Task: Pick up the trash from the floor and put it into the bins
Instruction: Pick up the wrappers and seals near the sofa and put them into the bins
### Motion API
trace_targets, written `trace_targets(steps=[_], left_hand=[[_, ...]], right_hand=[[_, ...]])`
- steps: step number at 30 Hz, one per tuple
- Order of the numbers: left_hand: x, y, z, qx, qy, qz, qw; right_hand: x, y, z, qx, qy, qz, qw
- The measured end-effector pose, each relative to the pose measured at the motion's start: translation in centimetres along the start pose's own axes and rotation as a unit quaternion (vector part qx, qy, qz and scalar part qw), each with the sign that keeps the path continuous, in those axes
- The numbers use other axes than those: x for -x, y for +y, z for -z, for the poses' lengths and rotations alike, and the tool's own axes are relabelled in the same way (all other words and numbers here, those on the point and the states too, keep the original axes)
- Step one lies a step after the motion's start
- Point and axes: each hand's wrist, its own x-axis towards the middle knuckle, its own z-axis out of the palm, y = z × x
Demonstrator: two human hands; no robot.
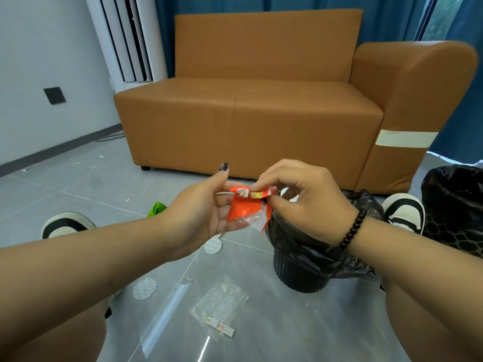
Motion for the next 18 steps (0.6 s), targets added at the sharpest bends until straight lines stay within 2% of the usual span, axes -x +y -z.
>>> trace_targets(steps=[3,6,8,11,14,18], left_hand=[[-0.3,0.2,0.1,-0.031,0.001,-0.035,0.999],[-0.6,-0.2,0.2,-0.055,0.040,-0.067,0.995],[-0.8,-0.4,0.2,-0.050,0.056,-0.086,0.993],[-1.2,-0.3,0.2,-0.054,0.070,-0.114,0.989],[-1.8,-0.3,0.4,-0.082,0.079,-0.138,0.984],[-3.0,-1.2,0.1,-0.094,0.090,-0.137,0.982]], right_hand=[[-0.1,-0.3,0.1,-0.003,-0.005,0.005,1.000],[-0.1,-0.5,0.2,-0.134,-0.026,-0.101,0.986],[-0.3,-0.3,0.4,-0.241,-0.026,-0.199,0.950],[-0.4,0.3,0.6,-0.318,-0.044,-0.333,0.887],[-0.3,0.4,0.9,-0.373,-0.045,-0.364,0.852],[-0.2,0.9,1.0,-0.373,-0.011,-0.377,0.848]])
